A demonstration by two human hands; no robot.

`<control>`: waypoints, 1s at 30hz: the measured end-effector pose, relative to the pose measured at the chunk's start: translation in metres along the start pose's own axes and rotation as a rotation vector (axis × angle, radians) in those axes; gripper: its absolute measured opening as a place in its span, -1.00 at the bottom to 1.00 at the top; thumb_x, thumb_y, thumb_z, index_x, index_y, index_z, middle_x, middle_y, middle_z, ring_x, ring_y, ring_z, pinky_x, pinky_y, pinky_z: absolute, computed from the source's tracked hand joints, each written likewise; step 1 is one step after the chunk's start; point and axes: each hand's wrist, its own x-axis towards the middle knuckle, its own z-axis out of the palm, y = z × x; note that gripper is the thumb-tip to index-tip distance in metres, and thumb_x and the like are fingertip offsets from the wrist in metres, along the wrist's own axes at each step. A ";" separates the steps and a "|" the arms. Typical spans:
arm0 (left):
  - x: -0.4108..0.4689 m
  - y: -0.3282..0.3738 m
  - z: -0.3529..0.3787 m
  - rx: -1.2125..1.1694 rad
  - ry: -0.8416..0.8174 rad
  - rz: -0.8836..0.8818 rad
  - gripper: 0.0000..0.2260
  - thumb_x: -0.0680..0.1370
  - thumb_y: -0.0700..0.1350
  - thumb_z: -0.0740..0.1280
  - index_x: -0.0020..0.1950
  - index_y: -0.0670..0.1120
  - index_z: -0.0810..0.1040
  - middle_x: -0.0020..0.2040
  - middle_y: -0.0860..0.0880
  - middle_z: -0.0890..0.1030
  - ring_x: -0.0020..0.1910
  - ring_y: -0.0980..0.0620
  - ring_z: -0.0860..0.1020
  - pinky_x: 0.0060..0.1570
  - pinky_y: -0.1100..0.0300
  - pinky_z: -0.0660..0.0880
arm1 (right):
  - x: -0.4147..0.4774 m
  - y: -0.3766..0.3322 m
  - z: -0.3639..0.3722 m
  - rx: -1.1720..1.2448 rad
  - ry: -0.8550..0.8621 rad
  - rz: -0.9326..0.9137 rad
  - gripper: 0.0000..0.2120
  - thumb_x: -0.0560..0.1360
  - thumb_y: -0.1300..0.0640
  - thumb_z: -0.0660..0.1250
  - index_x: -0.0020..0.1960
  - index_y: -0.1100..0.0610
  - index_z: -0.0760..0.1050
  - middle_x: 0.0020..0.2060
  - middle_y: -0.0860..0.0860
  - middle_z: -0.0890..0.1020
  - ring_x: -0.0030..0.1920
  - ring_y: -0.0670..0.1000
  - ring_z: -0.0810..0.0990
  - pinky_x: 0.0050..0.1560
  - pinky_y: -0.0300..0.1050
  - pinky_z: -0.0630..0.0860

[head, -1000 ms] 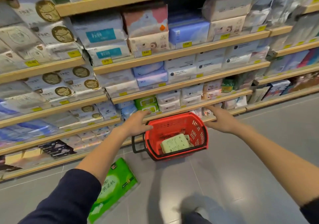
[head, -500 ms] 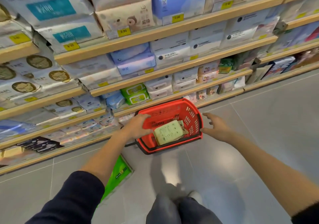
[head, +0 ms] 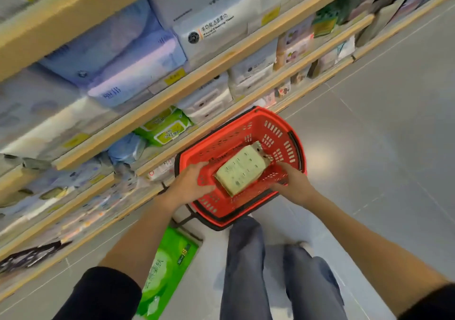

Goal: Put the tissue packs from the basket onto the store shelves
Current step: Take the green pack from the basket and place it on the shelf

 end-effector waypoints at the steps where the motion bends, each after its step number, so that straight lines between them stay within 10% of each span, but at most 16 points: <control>1: 0.017 -0.012 0.003 -0.003 -0.022 -0.013 -0.15 0.24 0.26 0.35 0.44 -0.06 0.24 0.35 -0.12 0.43 0.31 -0.08 0.43 0.28 -0.08 0.39 | 0.013 0.004 0.010 0.031 0.000 0.029 -0.41 0.42 0.25 0.35 0.39 0.23 0.24 0.10 0.26 0.59 0.01 0.21 0.59 0.05 0.07 0.49; 5: 0.081 -0.041 0.023 0.009 -0.079 -0.032 -0.27 0.38 0.08 0.43 0.46 -0.05 0.20 0.39 -0.12 0.39 0.34 -0.09 0.39 0.32 -0.05 0.35 | 0.070 0.029 0.048 0.109 0.013 0.143 -0.38 0.42 0.20 0.35 0.42 0.23 0.20 0.20 0.14 0.51 0.05 0.05 0.50 0.05 -0.15 0.40; 21: 0.343 -0.179 0.194 0.013 -0.056 -0.012 -0.14 0.31 -0.21 0.52 0.50 -0.08 0.13 0.38 -0.21 0.36 0.38 -0.13 0.31 0.21 0.38 0.11 | 0.337 0.189 0.208 0.414 0.182 0.472 -0.10 0.30 0.21 0.48 0.48 -0.05 0.05 0.35 0.21 0.24 0.32 0.20 0.30 0.29 0.03 0.39; 26: 0.378 -0.205 0.219 0.011 -0.079 -0.017 -0.09 0.27 0.04 0.53 0.50 -0.05 0.14 0.46 -0.14 0.30 0.42 -0.10 0.28 0.40 0.15 0.16 | 0.378 0.211 0.208 0.380 0.252 0.517 -0.10 0.28 0.10 0.52 0.46 -0.08 0.08 0.46 0.19 0.03 0.46 0.19 0.09 0.37 0.12 0.26; 30: 0.389 -0.214 0.228 -0.037 -0.121 -0.091 0.04 0.07 0.30 0.43 0.49 0.03 0.17 0.45 -0.04 0.30 0.43 -0.03 0.25 0.41 0.00 0.19 | 0.398 0.223 0.207 0.383 0.190 0.529 0.00 0.08 -0.05 0.55 0.43 -0.09 0.15 0.38 0.13 0.27 0.33 0.16 0.35 0.24 0.20 0.44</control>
